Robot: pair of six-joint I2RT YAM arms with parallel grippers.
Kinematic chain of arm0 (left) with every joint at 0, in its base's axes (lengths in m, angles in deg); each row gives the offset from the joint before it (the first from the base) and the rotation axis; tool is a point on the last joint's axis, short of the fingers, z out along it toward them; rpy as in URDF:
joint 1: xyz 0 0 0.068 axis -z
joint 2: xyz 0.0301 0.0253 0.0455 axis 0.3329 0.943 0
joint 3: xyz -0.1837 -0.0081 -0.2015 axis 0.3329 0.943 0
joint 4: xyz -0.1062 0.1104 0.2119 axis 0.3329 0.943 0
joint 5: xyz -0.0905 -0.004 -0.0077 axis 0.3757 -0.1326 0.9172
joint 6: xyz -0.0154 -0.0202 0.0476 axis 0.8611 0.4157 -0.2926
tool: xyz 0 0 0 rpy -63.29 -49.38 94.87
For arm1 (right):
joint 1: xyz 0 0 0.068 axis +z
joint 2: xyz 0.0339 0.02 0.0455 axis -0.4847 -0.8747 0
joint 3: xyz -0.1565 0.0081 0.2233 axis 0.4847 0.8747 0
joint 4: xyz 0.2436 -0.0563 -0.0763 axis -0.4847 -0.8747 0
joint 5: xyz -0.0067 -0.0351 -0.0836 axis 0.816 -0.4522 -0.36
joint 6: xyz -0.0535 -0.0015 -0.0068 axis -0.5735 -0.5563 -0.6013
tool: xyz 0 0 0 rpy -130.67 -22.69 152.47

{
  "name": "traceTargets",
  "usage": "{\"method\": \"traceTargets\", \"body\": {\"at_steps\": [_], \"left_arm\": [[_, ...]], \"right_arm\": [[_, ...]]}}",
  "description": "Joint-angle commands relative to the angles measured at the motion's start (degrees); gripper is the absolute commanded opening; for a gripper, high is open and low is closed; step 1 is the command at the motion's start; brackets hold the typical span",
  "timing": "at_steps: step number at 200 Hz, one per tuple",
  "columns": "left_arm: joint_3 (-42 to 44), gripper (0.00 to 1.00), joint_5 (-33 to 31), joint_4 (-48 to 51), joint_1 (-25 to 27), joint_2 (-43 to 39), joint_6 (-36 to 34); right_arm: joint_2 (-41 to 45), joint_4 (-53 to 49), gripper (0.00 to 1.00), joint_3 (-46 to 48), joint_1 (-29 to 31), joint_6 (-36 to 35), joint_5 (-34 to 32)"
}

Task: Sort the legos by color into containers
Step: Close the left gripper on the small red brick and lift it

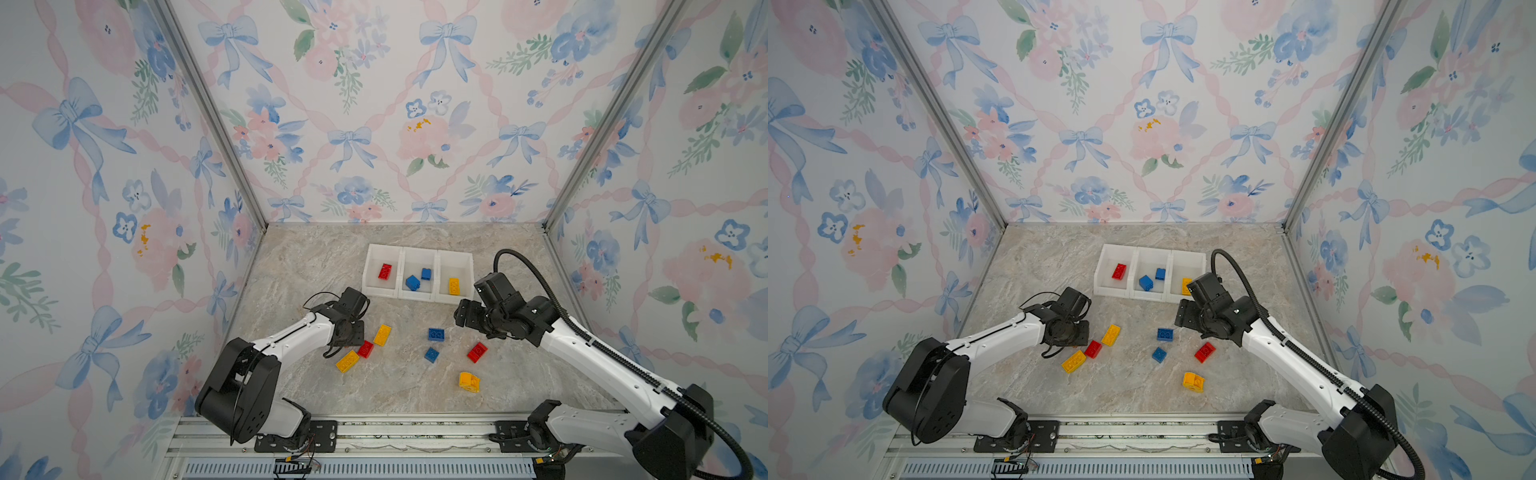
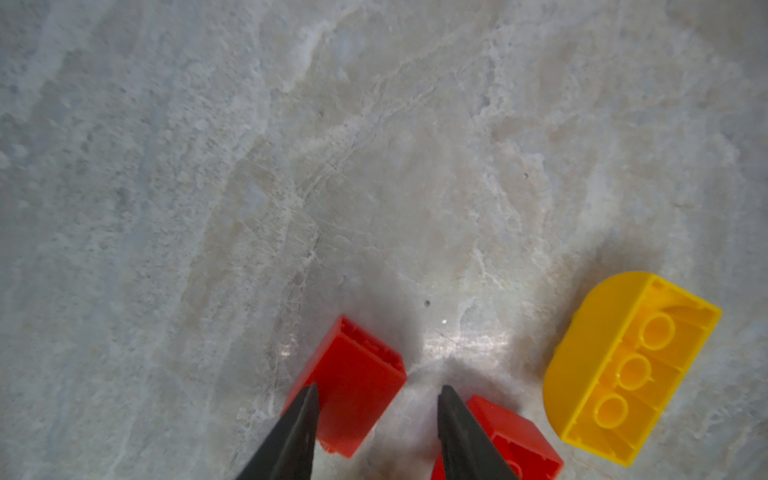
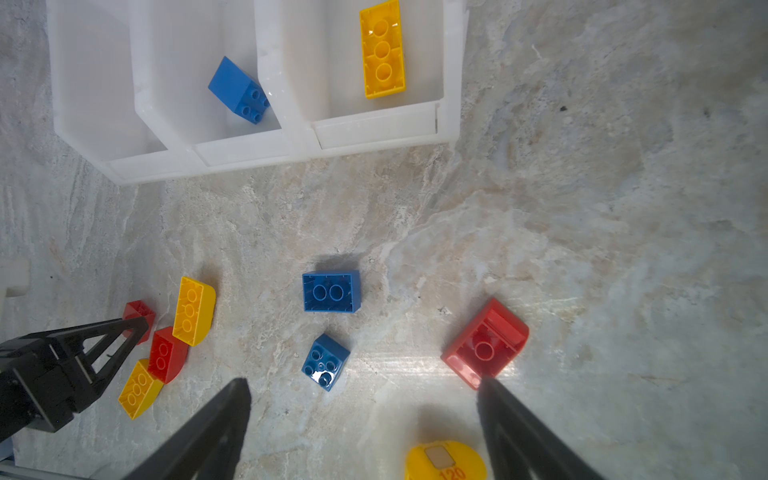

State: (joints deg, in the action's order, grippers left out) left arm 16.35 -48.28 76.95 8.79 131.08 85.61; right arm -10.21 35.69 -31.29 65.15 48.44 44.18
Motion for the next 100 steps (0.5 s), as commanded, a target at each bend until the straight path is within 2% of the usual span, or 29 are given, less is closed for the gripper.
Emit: {"method": "traceTargets", "body": {"at_steps": [1,64,100], "left_arm": [[0.8,0.48,0.8,3.4,0.4,-0.8,1.0],[-3.7,0.55,-4.3,4.5,0.5,-0.5,-0.5],[-4.0,0.58,-4.0,4.5,0.4,2.8,-1.1]], "right_arm": [[0.2,-0.8,0.89,1.0,0.5,0.9,-1.2],[-0.2,-0.4,0.89,1.2,0.5,1.0,-1.1],[-0.5,-0.4,0.89,0.7,0.4,1.0,-1.2]]}}
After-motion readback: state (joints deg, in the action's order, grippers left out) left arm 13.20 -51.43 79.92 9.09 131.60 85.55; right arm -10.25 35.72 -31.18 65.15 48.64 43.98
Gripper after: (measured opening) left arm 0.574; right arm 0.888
